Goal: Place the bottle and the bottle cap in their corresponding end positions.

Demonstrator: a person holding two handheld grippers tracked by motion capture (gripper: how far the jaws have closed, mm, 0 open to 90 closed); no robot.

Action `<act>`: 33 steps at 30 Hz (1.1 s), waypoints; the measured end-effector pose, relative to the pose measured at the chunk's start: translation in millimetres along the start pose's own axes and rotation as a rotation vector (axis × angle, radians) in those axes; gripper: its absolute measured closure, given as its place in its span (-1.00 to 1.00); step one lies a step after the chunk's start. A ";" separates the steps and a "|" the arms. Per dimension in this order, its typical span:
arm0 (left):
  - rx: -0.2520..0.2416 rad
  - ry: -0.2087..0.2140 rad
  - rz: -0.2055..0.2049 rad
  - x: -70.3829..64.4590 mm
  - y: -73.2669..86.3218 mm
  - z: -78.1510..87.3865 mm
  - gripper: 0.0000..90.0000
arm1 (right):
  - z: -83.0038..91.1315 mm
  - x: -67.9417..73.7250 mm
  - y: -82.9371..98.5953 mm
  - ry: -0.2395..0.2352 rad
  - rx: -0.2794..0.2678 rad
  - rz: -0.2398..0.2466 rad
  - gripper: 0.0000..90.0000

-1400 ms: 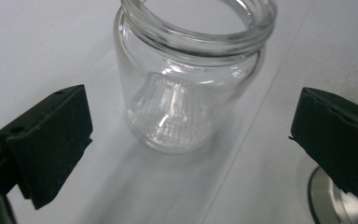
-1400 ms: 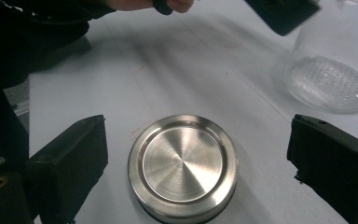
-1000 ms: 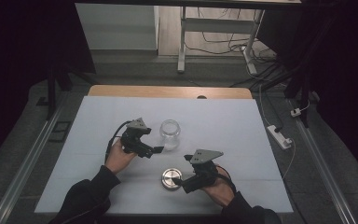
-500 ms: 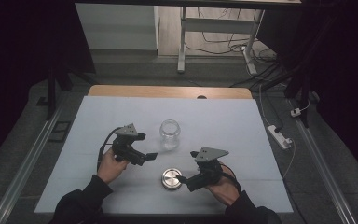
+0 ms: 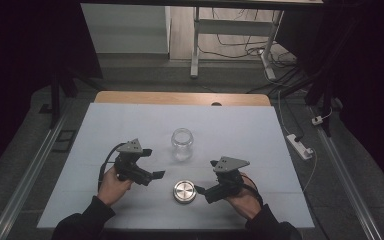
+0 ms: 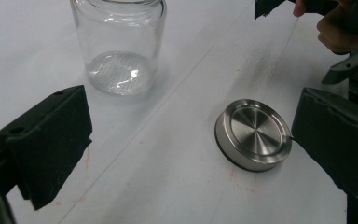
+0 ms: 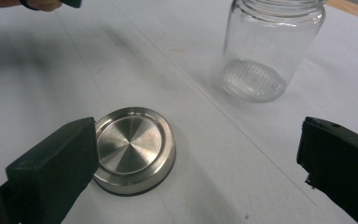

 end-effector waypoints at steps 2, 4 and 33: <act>0.002 -0.006 0.000 -1.2 3.1 2.6 -1.00 | 1.4 -1.3 0.7 0.002 0.000 -0.003 -1.00; 0.008 -0.016 -0.006 -1.9 6.6 5.5 -1.00 | 2.7 -2.4 1.7 0.002 0.002 -0.007 -1.00; -0.030 -0.105 0.084 -10.2 58.8 51.0 -1.00 | 42.6 -26.6 28.9 0.102 -0.002 -0.089 -1.00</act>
Point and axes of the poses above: each handheld gripper's, and its own axes: z roughly backward along the jaws, y roughly out of its underside, x roughly to its left, the point moved 7 cm from there along -z, roughly forward along the jaws, and after that the axes turned 10 degrees about x, right-handed, at the moved point
